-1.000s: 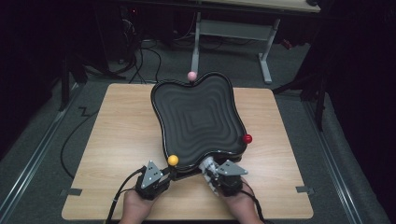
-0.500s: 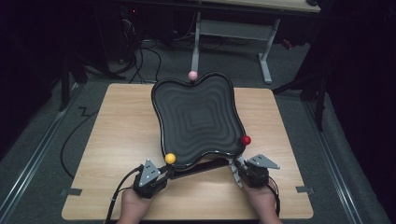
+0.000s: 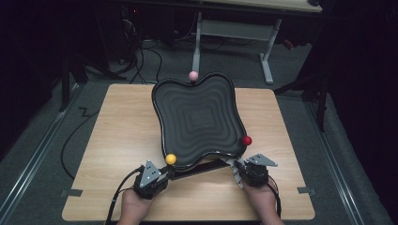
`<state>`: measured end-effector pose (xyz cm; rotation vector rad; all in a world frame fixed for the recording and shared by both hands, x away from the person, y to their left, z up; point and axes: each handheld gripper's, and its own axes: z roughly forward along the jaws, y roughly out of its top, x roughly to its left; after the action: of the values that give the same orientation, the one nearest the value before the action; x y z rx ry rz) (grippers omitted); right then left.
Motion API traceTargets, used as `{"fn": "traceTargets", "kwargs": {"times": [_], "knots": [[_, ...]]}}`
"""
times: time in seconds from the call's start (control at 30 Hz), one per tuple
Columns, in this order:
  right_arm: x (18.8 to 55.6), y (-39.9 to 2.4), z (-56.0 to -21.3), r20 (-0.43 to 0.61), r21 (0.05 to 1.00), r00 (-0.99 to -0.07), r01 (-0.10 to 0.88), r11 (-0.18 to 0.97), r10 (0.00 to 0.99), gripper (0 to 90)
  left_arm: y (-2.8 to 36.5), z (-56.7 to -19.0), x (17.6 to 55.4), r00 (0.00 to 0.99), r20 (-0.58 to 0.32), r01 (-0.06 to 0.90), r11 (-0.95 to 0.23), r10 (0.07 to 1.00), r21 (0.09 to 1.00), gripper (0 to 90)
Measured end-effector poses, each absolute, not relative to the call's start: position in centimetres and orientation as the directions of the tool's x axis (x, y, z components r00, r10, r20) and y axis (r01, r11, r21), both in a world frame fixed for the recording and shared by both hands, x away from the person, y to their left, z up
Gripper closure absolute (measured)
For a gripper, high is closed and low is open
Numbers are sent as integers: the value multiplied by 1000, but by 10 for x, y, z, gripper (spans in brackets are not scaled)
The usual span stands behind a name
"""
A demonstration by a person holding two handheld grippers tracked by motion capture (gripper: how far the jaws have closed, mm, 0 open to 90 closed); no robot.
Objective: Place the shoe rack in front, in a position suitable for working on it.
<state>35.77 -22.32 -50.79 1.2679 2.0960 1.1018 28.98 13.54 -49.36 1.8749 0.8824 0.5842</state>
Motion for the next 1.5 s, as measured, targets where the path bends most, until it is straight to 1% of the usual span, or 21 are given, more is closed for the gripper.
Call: {"fn": "traceTargets", "kwargs": {"times": [0.1,0.17,0.2,0.3,0.37,0.4,0.5,0.63,0.77,0.8,0.87,0.9,1.03,1.1,1.17,1.3,1.33,1.37,1.4,1.43,1.5], "knots": [[356,-223,-505,33,822,-468,515,242,883,791,136,-494,290,627,21,328,-288,779,900,745],[353,-223,-497,25,856,-469,466,224,883,792,136,-494,290,627,21,329,-288,779,899,745],[349,-225,-486,24,888,-458,419,192,889,792,136,-494,290,626,21,329,-289,779,899,744],[349,-225,-487,20,886,-455,420,194,890,792,135,-494,290,627,21,329,-289,779,899,745],[352,-225,-494,27,868,-456,453,206,889,792,135,-494,290,626,22,329,-289,779,899,745],[356,-224,-501,37,842,-460,493,221,887,791,135,-493,290,626,22,329,-290,780,899,745],[357,-224,-506,38,826,-464,513,233,885,791,135,-493,290,626,22,330,-290,779,899,745],[355,-223,-502,34,833,-468,502,234,883,790,135,-494,290,626,21,329,-289,779,899,745],[348,-226,-486,32,885,-456,427,188,889,788,136,-494,290,628,19,329,-288,778,899,745],[347,-225,-484,26,886,-453,423,190,891,788,136,-494,290,629,18,329,-287,777,900,745],[348,-225,-487,19,881,-456,427,201,890,787,136,-494,290,630,17,330,-288,776,899,744],[351,-226,-492,28,862,-462,460,213,886,785,136,-494,291,631,16,330,-287,776,899,744],[353,-229,-500,20,830,-468,501,246,883,780,137,-494,292,632,14,331,-286,774,899,744],[352,-233,-504,1,819,-469,507,269,883,778,138,-494,294,638,11,330,-287,770,899,745],[348,-237,-504,-45,811,-469,499,306,882,777,139,-494,294,642,8,331,-287,767,899,744],[344,-255,-504,-70,805,-417,513,299,906,779,140,-493,295,648,10,330,-293,761,897,744],[344,-266,-503,-78,806,-379,520,282,922,781,140,-493,296,649,10,330,-294,760,897,744],[344,-266,-503,-78,806,-379,520,282,922,781,140,-493,296,651,11,331,-297,759,896,744],[344,-277,-502,-67,813,-343,525,250,937,782,140,-493,296,649,14,332,-299,760,895,744],[344,-277,-502,-67,813,-343,525,250,937,782,141,-492,297,648,13,334,-298,762,894,744],[345,-286,-500,-46,822,-308,528,211,950,784,142,-492,297,643,14,337,-299,766,893,744]]}}
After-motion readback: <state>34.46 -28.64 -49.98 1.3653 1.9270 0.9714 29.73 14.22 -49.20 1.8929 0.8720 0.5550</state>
